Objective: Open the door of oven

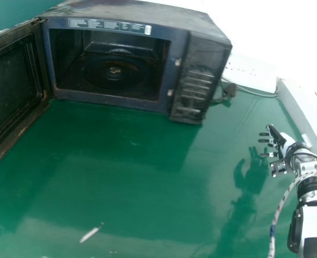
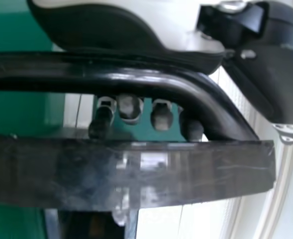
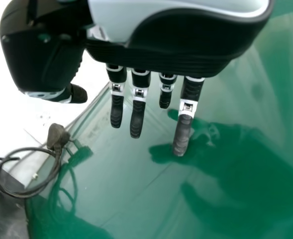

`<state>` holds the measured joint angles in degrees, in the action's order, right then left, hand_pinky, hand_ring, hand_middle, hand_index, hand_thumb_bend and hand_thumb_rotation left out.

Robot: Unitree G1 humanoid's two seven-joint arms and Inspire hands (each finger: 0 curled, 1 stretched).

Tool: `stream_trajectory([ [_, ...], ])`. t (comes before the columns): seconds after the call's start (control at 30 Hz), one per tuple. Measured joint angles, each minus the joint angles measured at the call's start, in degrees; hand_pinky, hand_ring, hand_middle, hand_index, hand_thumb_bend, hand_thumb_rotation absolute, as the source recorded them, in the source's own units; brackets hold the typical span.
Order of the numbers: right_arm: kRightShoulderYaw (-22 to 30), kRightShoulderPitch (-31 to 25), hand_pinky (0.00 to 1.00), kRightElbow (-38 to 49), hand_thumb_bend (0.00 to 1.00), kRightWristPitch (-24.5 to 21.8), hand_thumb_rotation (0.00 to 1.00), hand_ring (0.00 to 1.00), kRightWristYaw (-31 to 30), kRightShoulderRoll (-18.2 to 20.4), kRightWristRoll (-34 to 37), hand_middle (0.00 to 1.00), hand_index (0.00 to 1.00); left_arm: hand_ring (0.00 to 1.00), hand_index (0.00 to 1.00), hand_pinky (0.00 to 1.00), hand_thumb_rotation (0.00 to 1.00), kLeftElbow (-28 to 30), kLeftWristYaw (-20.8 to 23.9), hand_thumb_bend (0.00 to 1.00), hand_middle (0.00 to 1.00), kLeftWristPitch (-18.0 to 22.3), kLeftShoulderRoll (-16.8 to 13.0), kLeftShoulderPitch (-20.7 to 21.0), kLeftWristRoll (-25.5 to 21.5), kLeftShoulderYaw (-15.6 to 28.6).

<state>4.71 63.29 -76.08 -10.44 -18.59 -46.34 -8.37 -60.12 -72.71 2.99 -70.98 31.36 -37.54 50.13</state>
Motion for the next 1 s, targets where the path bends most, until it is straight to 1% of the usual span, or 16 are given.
stream_trajectory([
  [0.07,0.09,0.00,0.50,0.12,0.40,0.09,0.33,0.68,0.44,-0.34,0.01,0.77,0.82,0.10,0.24,0.05,0.67,-0.30,3.50,0.92,0.17,1.84,0.17,0.15,0.81,0.24],
  [0.13,0.11,0.14,0.52,0.39,0.40,0.29,0.38,0.68,0.52,-0.40,0.01,0.76,0.79,0.24,0.36,0.16,0.72,-0.22,10.25,0.88,0.30,1.80,0.65,2.52,0.44,1.07],
  [0.2,0.34,0.18,0.52,0.51,0.42,1.30,0.35,0.67,0.43,-0.41,0.04,0.74,0.75,0.36,0.47,0.26,0.80,1.25,20.15,0.83,0.44,2.36,0.86,6.15,-1.05,3.57],
  [0.23,0.53,0.03,0.51,0.49,0.43,1.67,0.35,0.66,0.27,-0.39,0.06,0.74,0.76,0.41,0.51,0.28,0.84,3.05,24.51,0.82,0.48,3.32,1.14,7.77,-1.82,4.94],
  [0.27,0.67,-0.12,0.50,0.48,0.43,2.06,0.35,0.66,0.05,-0.44,0.09,0.75,0.77,0.50,0.60,0.31,0.86,5.57,28.66,0.84,0.58,4.75,1.50,8.84,-2.09,5.70],
  [0.33,1.05,-0.13,0.54,0.54,0.42,2.26,0.33,0.68,-0.03,-0.74,0.13,0.77,0.79,0.62,0.72,0.41,0.90,10.78,35.35,0.83,0.69,5.88,2.81,9.67,-1.96,6.00],
  [0.37,1.56,-0.13,0.54,0.57,0.43,2.28,0.27,0.67,-0.03,-0.92,0.34,0.76,0.78,0.67,0.77,0.48,0.92,13.08,37.70,0.83,0.73,5.81,3.70,9.61,-2.00,6.14],
  [0.4,1.86,-0.13,0.57,0.56,0.42,2.28,0.34,0.69,-0.11,-0.99,0.55,0.78,0.80,0.73,0.83,0.56,0.93,14.84,39.57,0.83,0.79,5.61,4.55,9.41,-1.98,6.29],
  [0.47,2.04,-0.13,0.55,0.54,0.42,2.27,0.33,0.68,-0.60,-1.05,0.60,0.78,0.81,0.80,0.91,0.68,0.95,17.33,43.55,0.85,0.86,5.17,6.17,8.66,-1.86,6.36],
  [0.5,2.10,-0.12,0.54,0.56,0.42,2.28,0.34,0.68,-0.61,-1.15,0.59,0.77,0.80,0.81,0.91,0.70,0.96,18.20,45.25,0.85,0.86,4.94,6.84,8.43,-1.77,6.36],
  [0.53,2.16,-0.11,0.57,0.58,0.43,2.29,0.35,0.69,-0.58,-1.38,0.59,0.77,0.79,0.81,0.92,0.70,0.97,19.29,47.43,0.85,0.87,4.61,7.77,8.35,-1.69,6.36],
  [0.63,1.98,-0.12,0.65,0.62,0.43,2.56,0.41,0.72,-0.52,-1.64,0.33,0.77,0.77,0.83,0.92,0.70,0.93,21.75,50.88,0.88,0.88,3.51,9.32,8.33,-1.50,6.10],
  [0.77,1.65,-0.12,0.76,0.64,0.42,2.94,0.46,0.80,-0.65,-1.57,-0.04,0.84,0.82,0.86,0.93,0.72,0.92,25.16,51.51,0.88,0.90,2.65,9.90,8.06,-1.29,5.32],
  [0.8,1.66,-0.12,0.76,0.66,0.43,2.94,0.47,0.80,-0.65,-1.58,-0.04,0.85,0.82,0.86,0.94,0.72,0.92,25.59,51.51,0.88,0.91,2.65,9.88,8.06,-1.21,5.30],
  [0.87,1.76,-0.12,0.76,0.70,0.45,2.94,0.47,0.80,-0.64,-1.63,-0.01,0.85,0.83,0.86,0.93,0.71,0.92,25.69,51.29,0.87,0.91,2.66,9.76,8.09,-1.12,5.29],
  [1.0,1.92,-0.12,0.79,0.66,0.50,2.94,0.37,0.82,-0.66,-1.55,0.06,0.85,0.83,0.87,0.96,0.72,0.91,22.64,49.55,0.89,0.92,2.74,9.11,8.67,-1.11,5.20],
])
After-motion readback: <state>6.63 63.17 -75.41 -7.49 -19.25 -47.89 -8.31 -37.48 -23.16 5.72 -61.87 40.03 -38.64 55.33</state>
